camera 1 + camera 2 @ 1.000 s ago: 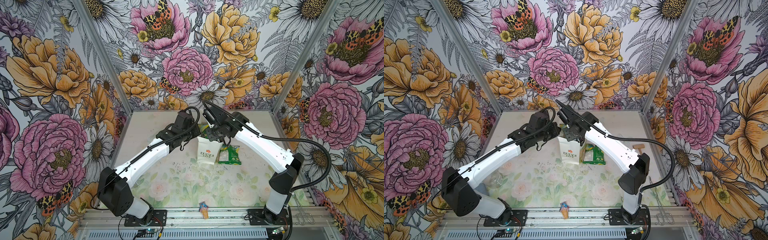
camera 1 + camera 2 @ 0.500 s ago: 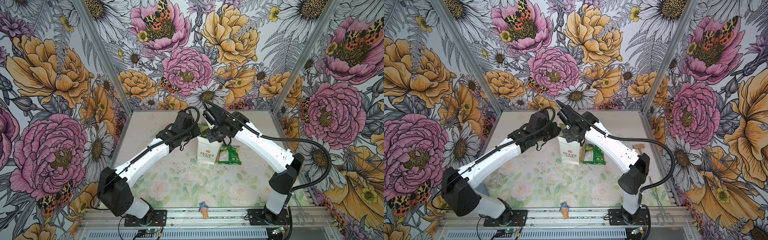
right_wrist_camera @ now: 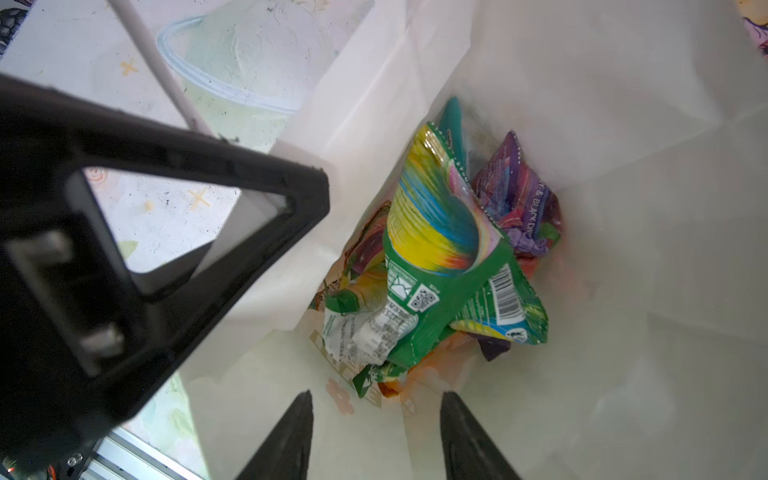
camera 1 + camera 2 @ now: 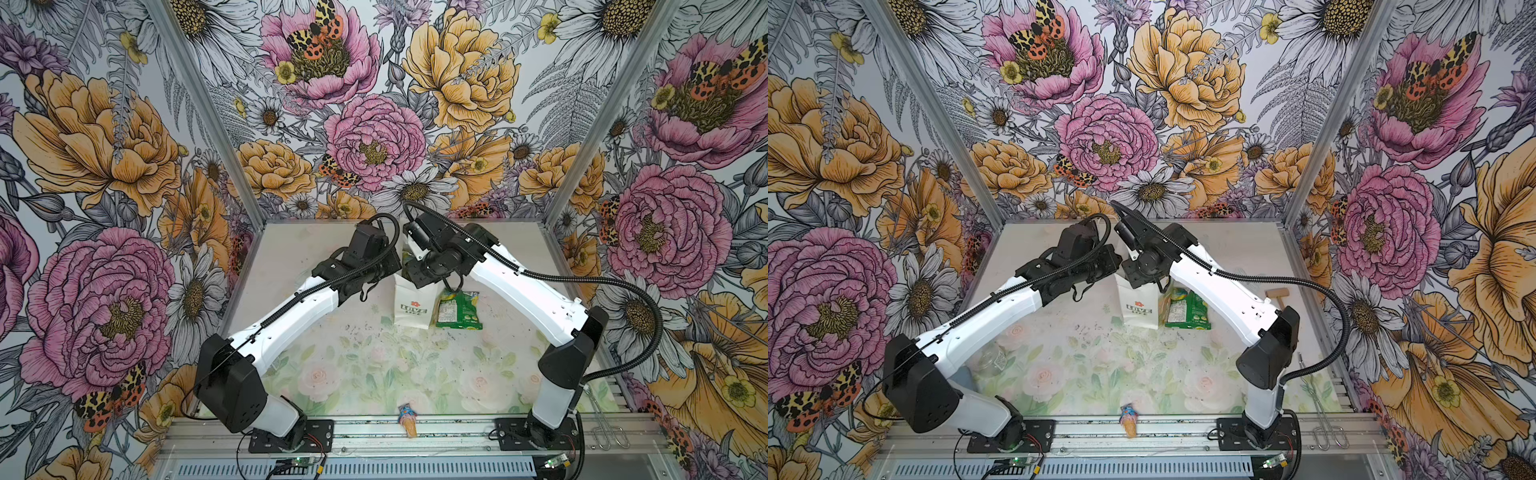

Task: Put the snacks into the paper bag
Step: 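Lower the green chip bag into the paper bag and open the right gripper, then withdraw the right gripper toward the flat green chip bag beside the paper bag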

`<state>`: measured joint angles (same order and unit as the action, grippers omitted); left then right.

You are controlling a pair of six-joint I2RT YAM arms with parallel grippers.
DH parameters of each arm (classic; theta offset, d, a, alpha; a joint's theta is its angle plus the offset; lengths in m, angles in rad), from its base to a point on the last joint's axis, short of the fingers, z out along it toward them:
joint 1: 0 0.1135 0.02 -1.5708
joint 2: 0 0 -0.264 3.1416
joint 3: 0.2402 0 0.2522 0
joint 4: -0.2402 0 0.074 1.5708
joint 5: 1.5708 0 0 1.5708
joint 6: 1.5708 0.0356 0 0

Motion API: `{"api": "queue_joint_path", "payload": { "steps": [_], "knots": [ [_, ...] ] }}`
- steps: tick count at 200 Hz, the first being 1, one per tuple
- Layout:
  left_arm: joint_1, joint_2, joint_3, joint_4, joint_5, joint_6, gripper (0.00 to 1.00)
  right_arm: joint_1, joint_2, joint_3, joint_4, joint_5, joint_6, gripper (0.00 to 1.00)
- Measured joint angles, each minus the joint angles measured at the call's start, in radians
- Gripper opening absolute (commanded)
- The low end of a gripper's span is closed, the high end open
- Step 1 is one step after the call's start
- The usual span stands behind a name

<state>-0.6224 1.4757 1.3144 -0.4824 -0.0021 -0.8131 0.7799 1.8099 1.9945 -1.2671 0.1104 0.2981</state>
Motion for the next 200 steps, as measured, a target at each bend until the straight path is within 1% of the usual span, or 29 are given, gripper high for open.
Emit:
{"api": "queue_joint_path", "payload": {
  "steps": [51,97,144,174,200],
  "knots": [
    [0.0,0.0,0.0,0.0,0.0,0.0,0.0,0.0,-0.02,0.001,0.0,-0.004,-0.002,0.61],
    [0.0,0.0,0.0,0.001,0.0,0.0,0.0,-0.001,-0.076,0.012,0.001,-0.042,-0.002,0.67],
    [0.0,0.0,0.0,0.001,0.0,0.0,0.0,-0.019,-0.181,0.012,0.0,-0.064,-0.004,0.72],
    [0.0,0.0,0.0,0.001,0.0,0.0,0.0,-0.052,-0.267,-0.01,0.011,-0.063,-0.003,0.76],
    [0.0,0.0,0.0,0.001,0.0,0.0,0.0,-0.098,-0.363,-0.085,0.034,-0.063,-0.002,0.84]
  ]
}}
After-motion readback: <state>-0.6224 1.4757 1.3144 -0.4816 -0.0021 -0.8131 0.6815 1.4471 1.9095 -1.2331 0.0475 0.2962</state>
